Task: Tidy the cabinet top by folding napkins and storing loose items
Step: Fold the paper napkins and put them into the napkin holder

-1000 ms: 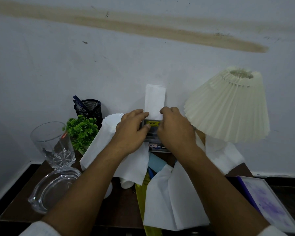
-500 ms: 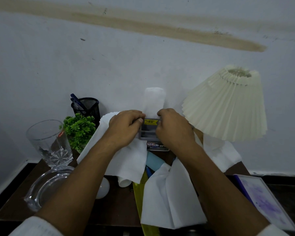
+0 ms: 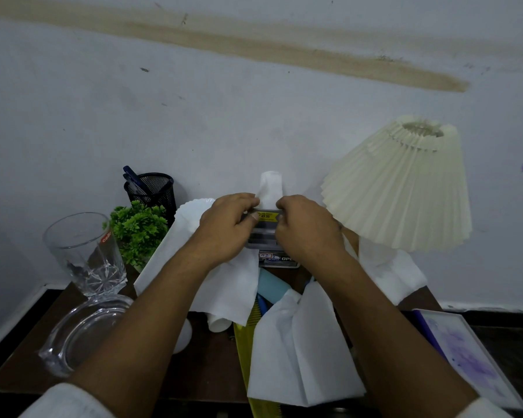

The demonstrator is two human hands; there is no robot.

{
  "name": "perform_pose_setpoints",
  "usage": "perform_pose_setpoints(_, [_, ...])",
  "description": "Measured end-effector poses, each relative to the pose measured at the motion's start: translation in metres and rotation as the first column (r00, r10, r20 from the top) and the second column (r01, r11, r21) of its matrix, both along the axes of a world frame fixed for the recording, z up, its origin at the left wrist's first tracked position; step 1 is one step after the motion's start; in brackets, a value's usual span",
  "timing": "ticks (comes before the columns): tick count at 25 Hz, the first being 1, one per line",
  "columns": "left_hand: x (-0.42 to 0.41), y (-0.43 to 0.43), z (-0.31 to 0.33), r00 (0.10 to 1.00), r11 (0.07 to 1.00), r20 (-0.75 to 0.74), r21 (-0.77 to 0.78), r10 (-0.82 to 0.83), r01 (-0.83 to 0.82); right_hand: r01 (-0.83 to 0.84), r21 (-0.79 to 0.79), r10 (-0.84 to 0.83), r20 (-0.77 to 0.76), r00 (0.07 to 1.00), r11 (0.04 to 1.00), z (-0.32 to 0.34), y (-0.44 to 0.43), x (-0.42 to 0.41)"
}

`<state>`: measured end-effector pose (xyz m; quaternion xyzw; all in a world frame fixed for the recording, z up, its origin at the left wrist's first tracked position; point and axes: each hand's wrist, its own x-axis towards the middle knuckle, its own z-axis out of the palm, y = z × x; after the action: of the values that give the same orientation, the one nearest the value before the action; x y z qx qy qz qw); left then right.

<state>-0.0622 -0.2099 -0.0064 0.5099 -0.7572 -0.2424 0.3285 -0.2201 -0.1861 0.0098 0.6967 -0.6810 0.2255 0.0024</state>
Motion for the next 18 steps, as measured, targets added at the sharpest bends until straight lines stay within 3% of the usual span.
perform_pose_setpoints(10, [-0.0058,0.0011,0.0010,1.000,0.997,0.010,-0.083,0.006,-0.005,-0.005,-0.024,0.005,-0.006,1.000,1.000,-0.0037,-0.0015,0.0007])
perform_pose_setpoints(15, [-0.0078,0.0023,-0.0023,0.997,0.998,0.080,-0.058,0.015,-0.011,-0.008,-0.019,0.007,-0.016,1.000,1.000,-0.0041,-0.0022,0.0009])
perform_pose_setpoints(18, [-0.0044,0.0011,0.0001,0.999,0.999,0.036,-0.045,0.019,-0.017,-0.032,-0.013,0.032,-0.024,0.999,0.999,-0.0021,-0.0011,0.0002])
